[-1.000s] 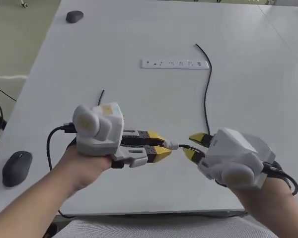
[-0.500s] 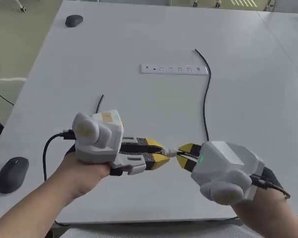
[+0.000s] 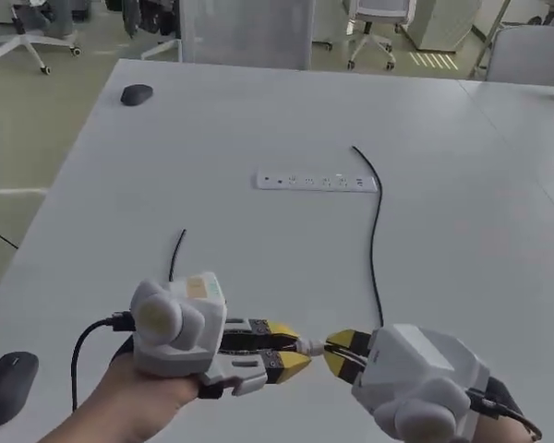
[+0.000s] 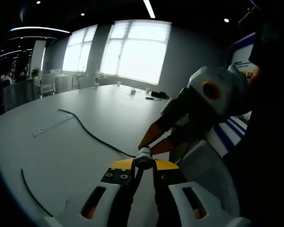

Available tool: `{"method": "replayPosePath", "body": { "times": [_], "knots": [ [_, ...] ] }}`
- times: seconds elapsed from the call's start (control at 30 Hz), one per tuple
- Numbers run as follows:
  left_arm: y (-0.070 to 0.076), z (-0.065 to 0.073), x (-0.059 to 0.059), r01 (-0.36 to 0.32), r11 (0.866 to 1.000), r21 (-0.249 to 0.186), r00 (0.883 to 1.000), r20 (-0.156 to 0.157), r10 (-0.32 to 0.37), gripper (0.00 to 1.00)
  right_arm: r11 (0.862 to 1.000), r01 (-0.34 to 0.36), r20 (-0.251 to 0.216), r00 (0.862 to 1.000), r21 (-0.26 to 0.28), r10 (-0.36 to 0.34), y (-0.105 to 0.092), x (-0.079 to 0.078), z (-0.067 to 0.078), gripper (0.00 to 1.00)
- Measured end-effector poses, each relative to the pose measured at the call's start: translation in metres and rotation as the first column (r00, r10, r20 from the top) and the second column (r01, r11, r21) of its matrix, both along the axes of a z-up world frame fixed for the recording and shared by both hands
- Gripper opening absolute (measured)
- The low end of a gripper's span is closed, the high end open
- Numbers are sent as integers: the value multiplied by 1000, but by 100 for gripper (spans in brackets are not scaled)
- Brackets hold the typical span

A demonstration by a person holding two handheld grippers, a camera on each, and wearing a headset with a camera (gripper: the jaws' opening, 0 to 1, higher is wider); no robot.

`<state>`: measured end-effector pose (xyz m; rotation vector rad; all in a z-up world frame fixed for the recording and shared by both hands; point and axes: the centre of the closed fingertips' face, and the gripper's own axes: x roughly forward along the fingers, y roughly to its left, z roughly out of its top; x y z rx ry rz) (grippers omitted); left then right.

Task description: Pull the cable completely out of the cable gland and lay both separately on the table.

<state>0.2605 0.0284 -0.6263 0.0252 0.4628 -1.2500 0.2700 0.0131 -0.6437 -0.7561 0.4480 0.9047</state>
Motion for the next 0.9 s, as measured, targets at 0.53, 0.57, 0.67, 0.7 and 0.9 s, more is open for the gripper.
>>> {"method": "replayPosePath", "body": {
  "times": [0.53,0.57,0.67,0.7,0.9],
  "knots": [
    [4,-1,5,-13,1000,7,1000,7,13,15,993,91,-68,994,71,-86,-8,8,-9,0],
    [4,-1,6,-14,1000,8,1000,8,14,15,993,99,-69,993,69,-94,-10,9,-10,0],
    [4,-1,7,-17,1000,4,1000,6,17,15,988,126,-85,989,90,-119,-13,11,-11,0],
    [4,0,7,-15,1000,4,1000,9,15,15,987,132,-84,989,87,-124,-14,12,-12,0],
    [3,0,7,-16,1000,2,1000,8,16,15,980,171,-103,982,102,-161,-20,14,-16,0]
  ]
}}
